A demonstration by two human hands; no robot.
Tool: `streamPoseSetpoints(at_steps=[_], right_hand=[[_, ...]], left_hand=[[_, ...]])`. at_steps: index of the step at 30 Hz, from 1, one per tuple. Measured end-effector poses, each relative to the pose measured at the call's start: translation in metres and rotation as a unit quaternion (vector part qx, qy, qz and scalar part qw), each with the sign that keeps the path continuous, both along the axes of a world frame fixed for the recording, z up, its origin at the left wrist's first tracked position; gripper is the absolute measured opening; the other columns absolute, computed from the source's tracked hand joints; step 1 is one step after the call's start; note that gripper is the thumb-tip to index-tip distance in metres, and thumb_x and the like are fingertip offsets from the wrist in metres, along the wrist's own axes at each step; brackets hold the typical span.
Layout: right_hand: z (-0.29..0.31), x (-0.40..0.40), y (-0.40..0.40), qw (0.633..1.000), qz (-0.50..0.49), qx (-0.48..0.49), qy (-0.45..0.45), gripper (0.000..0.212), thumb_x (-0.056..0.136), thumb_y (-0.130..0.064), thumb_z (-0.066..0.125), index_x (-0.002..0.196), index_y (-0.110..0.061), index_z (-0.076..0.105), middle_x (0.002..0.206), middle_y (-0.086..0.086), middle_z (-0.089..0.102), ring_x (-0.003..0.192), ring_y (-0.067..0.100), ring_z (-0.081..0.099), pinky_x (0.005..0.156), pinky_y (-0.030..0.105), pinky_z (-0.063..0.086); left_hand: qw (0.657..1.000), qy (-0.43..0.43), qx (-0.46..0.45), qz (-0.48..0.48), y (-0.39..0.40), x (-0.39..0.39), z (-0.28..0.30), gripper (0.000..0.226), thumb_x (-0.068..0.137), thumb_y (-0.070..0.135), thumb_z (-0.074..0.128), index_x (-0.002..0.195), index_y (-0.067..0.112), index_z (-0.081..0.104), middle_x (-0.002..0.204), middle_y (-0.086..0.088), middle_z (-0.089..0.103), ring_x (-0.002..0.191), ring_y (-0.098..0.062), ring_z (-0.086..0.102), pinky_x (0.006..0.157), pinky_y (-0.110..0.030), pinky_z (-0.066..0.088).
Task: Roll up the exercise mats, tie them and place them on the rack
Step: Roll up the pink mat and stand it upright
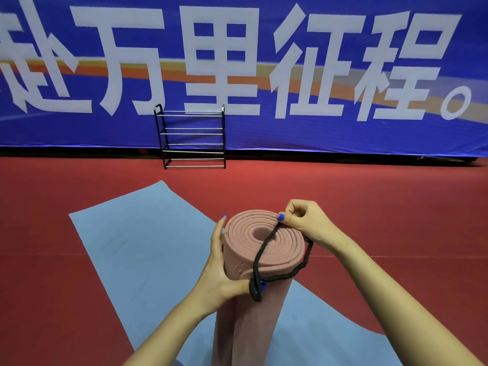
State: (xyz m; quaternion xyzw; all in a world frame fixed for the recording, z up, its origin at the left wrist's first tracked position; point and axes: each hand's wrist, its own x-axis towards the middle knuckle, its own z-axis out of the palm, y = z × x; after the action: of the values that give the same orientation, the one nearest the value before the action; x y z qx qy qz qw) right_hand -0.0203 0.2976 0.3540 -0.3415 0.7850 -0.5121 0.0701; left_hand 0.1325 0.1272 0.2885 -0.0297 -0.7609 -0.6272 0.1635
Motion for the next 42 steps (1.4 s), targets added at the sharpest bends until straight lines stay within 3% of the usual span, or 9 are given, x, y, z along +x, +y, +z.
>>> streamPoseSetpoints(at_steps=[4,9,14,19,26,29,32,38,42], right_hand=[[-0.002,-0.003,-0.006,0.995,0.026,-0.053,-0.077,0.068,0.046,-0.077,0.072,0.054,-0.016,0.043,0.049,-0.01,0.036,0.045,0.0,0.029,0.048,0.012,0.028],[-0.006,-0.006,-0.029,0.988,0.087,-0.025,-0.124,0.084,0.033,-0.09,0.065,0.058,-0.015,0.034,0.047,-0.014,0.03,0.045,0.003,0.023,0.047,0.02,0.017],[0.005,-0.006,-0.039,0.975,0.151,0.03,-0.158,0.075,0.044,-0.077,0.074,0.057,-0.015,0.035,0.047,-0.011,0.033,0.044,0.004,0.028,0.047,0.016,0.029],[0.033,-0.007,-0.044,0.981,0.136,0.123,-0.055,0.045,0.08,-0.031,0.073,0.052,-0.014,0.041,0.044,-0.009,0.037,0.045,0.007,0.029,0.049,0.022,0.027],[0.057,0.02,-0.053,0.942,0.033,0.272,0.193,0.033,0.086,-0.049,0.062,0.073,-0.019,0.069,0.058,-0.007,0.059,0.059,0.012,0.053,0.06,0.028,0.041],[0.061,0.023,-0.032,0.976,0.046,0.177,0.123,0.013,0.095,-0.028,0.054,0.101,-0.026,0.066,0.083,0.0,0.071,0.073,0.016,0.064,0.07,0.034,0.052],[0.062,0.029,-0.004,0.988,0.102,0.101,0.064,0.031,0.088,-0.006,0.063,0.109,-0.029,0.058,0.099,-0.003,0.069,0.092,0.009,0.066,0.084,0.03,0.053],[0.05,0.052,0.024,0.959,0.113,0.227,0.129,0.031,0.083,-0.027,0.072,0.112,-0.029,0.064,0.11,-0.011,0.062,0.106,0.002,0.055,0.094,0.025,0.043],[0.053,0.061,0.024,0.957,0.144,0.217,0.126,0.036,0.084,-0.008,0.066,0.119,-0.017,0.064,0.108,-0.029,0.054,0.103,-0.023,0.044,0.085,-0.001,0.032]], left_hand=[[0.999,-0.004,-0.015,-0.041,0.007,0.006,0.006,0.11,0.047,0.029,0.085,0.138,0.027,0.023,0.129,0.033,0.046,0.127,0.003,0.043,0.096,-0.009,0.037],[0.996,-0.004,-0.045,-0.08,0.021,0.013,0.008,0.114,0.051,0.032,0.087,0.142,0.03,0.019,0.139,0.027,0.039,0.135,-0.004,0.037,0.104,-0.017,0.035],[0.997,-0.006,-0.046,-0.069,0.026,0.012,0.01,0.111,0.051,0.034,0.087,0.141,0.032,0.021,0.138,0.028,0.039,0.134,-0.003,0.037,0.102,-0.015,0.035],[0.996,-0.012,-0.058,-0.068,0.023,0.009,0.01,0.115,0.052,0.041,0.087,0.142,0.04,0.016,0.143,0.023,0.035,0.136,-0.005,0.035,0.111,-0.029,0.034],[0.997,0.001,-0.067,-0.046,0.026,-0.003,0.01,0.114,0.052,0.042,0.086,0.143,0.042,0.018,0.146,0.023,0.033,0.138,-0.003,0.032,0.112,-0.03,0.032],[0.998,0.011,-0.053,-0.035,0.019,-0.006,0.009,0.111,0.053,0.039,0.086,0.143,0.035,0.021,0.146,0.022,0.035,0.138,-0.004,0.033,0.11,-0.024,0.033],[0.999,0.014,-0.042,-0.032,0.011,-0.009,0.01,0.105,0.054,0.035,0.084,0.14,0.03,0.025,0.138,0.03,0.041,0.134,-0.001,0.038,0.102,-0.014,0.034],[0.999,0.009,-0.025,-0.018,-0.002,-0.014,0.009,0.103,0.053,0.033,0.082,0.138,0.03,0.026,0.131,0.033,0.046,0.129,0.001,0.042,0.098,-0.013,0.037],[0.999,0.005,-0.03,-0.017,0.001,-0.018,0.009,0.102,0.053,0.036,0.083,0.138,0.035,0.026,0.132,0.031,0.045,0.13,0.001,0.042,0.1,-0.014,0.037]])
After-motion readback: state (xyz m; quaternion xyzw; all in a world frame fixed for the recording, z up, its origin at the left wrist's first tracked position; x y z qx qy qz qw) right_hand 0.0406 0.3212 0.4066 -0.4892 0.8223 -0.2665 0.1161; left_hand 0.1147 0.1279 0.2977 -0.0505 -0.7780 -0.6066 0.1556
